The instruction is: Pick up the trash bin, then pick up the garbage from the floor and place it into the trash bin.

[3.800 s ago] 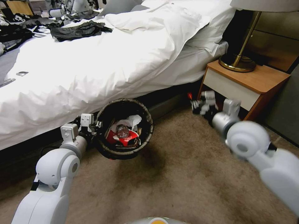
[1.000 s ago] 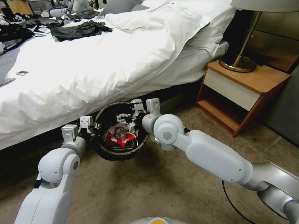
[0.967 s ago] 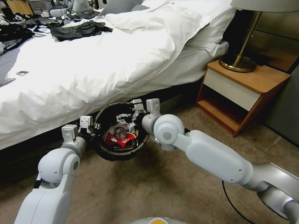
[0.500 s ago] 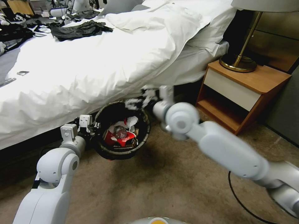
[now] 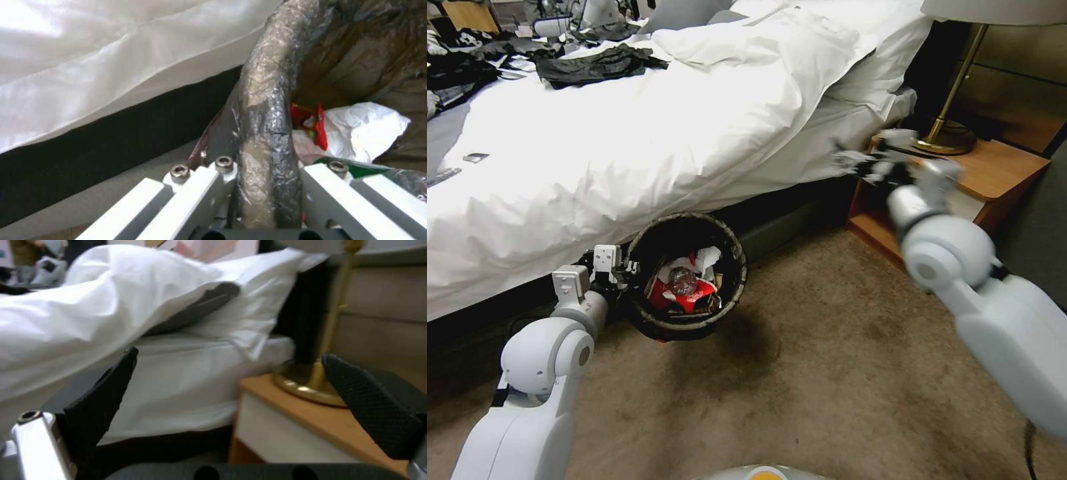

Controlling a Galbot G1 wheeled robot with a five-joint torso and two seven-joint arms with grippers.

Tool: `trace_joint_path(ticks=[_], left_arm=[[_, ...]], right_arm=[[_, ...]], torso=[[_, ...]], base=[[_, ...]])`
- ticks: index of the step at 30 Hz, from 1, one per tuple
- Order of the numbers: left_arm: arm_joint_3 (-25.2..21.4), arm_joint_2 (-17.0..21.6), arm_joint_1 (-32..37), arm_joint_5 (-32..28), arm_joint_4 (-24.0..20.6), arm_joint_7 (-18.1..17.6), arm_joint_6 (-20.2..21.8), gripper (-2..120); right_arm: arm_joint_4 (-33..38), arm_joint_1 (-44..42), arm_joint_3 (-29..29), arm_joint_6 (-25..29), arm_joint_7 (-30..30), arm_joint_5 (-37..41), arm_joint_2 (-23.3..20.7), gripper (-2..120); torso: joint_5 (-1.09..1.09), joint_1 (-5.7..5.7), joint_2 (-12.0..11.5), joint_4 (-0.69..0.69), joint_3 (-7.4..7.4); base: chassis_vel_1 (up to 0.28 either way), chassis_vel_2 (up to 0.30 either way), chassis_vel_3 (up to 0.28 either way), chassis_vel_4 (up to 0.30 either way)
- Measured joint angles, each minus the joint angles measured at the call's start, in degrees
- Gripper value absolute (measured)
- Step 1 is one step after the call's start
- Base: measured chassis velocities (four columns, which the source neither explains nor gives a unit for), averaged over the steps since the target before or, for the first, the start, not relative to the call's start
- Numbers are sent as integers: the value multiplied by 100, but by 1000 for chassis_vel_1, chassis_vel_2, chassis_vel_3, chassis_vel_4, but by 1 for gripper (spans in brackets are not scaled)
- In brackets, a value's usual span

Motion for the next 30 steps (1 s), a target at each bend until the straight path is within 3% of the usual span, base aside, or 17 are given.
trace_joint_path(ticks=[1,4,10,19,30], left_arm=[[2,-8,24,5,-30,-17,0,1],[-7,-1,68,-6,-73,-37,0,1],[-30,28,131,-138,-147,-163,0,1],[-51,43,170,-300,-226,-206,0,1],[-71,68,179,-340,-307,-198,0,1]], right_arm=[[-12,-452,396,296,-216,-491,227,100],[-2,-1116,838,733,-443,-1103,563,100],[56,-2157,1307,1306,-731,-1874,1157,100],[-46,-2275,1314,1356,-722,-2190,1812,100],[-215,-2241,1412,1317,-684,-2239,1963,100]], torso=[[-3,0,0,0,0],[1,0,0,2,0],[-2,0,0,1,0],[-2,0,0,2,0],[-1,0,0,0,0]], base=[[0,0,0,0],[0,0,0,0],[0,0,0,0],[0,0,0,0],[0,0,0,0]])
